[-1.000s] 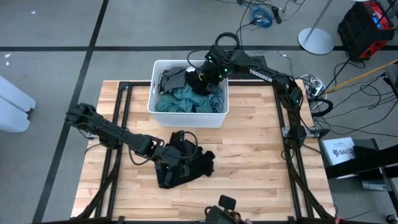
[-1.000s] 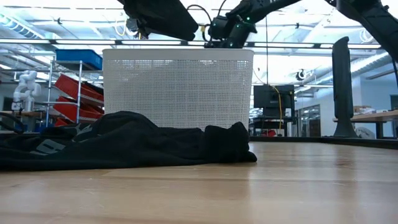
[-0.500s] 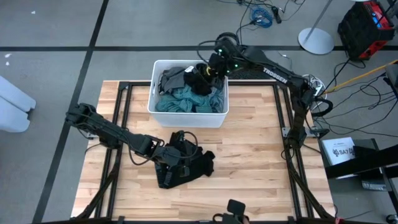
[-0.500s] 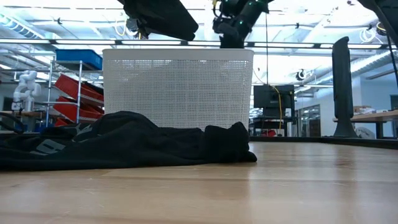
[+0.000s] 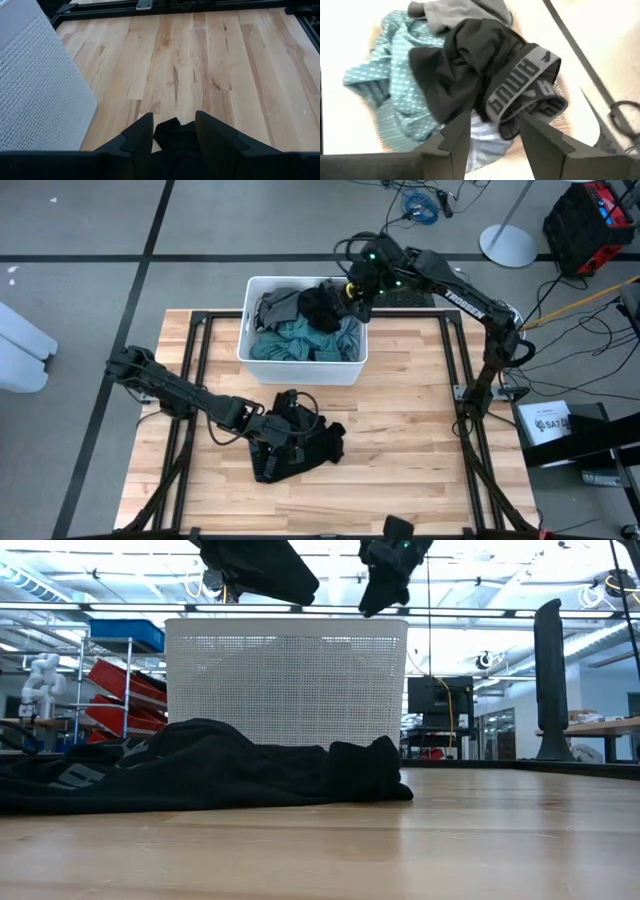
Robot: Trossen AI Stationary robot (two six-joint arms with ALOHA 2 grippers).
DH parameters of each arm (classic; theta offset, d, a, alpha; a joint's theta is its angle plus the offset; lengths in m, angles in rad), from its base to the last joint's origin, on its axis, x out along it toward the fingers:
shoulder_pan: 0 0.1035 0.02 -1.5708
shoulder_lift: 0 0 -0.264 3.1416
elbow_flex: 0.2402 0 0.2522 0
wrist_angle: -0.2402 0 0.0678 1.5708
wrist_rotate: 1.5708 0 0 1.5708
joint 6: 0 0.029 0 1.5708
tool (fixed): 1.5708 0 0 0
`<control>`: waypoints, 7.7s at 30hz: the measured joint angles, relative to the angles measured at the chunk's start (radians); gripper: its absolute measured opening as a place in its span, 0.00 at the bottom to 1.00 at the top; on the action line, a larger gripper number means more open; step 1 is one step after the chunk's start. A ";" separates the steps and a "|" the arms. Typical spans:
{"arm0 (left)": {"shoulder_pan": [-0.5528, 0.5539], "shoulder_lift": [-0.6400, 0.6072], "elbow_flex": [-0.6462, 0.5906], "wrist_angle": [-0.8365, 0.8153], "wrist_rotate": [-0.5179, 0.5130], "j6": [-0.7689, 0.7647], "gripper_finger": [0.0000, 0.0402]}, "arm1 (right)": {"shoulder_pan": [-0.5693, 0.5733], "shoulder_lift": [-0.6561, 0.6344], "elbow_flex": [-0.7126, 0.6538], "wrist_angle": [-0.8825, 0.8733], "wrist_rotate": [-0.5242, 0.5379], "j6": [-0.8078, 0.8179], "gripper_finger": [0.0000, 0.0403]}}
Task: Sort clothes
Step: Put the black underwear into the white bin
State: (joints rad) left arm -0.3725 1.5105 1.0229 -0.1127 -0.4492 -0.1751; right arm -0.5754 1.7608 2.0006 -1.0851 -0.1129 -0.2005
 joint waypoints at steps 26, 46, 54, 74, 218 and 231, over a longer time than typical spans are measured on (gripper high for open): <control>-0.066 -0.098 0.002 -0.239 0.002 -0.176 0.39 | 0.649 -0.016 -0.379 -0.022 -0.503 -0.003 0.39; -0.281 -0.092 0.001 -0.907 0.106 -0.710 0.39 | 0.823 -0.016 -0.903 0.769 -0.438 0.320 0.39; -0.189 -0.103 -0.073 -0.878 0.085 -0.916 0.39 | 0.836 -0.016 -0.903 0.768 -0.439 0.317 0.39; 0.048 -0.248 -0.416 -0.388 0.259 -0.779 0.39 | 0.846 -0.016 -0.903 0.766 -0.442 0.269 0.39; 0.072 -0.304 0.174 -0.183 0.419 -0.333 0.02 | 1.199 0.116 -0.854 0.903 0.715 -0.357 0.58; 0.072 -0.304 0.173 -0.184 0.419 -0.332 0.02 | 1.183 0.229 -0.854 1.121 0.824 -0.473 0.84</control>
State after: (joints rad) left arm -0.3004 1.2064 1.1961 -0.2966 -0.0303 -0.5076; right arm 0.6075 1.9899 1.1465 0.0357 0.7108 -0.6731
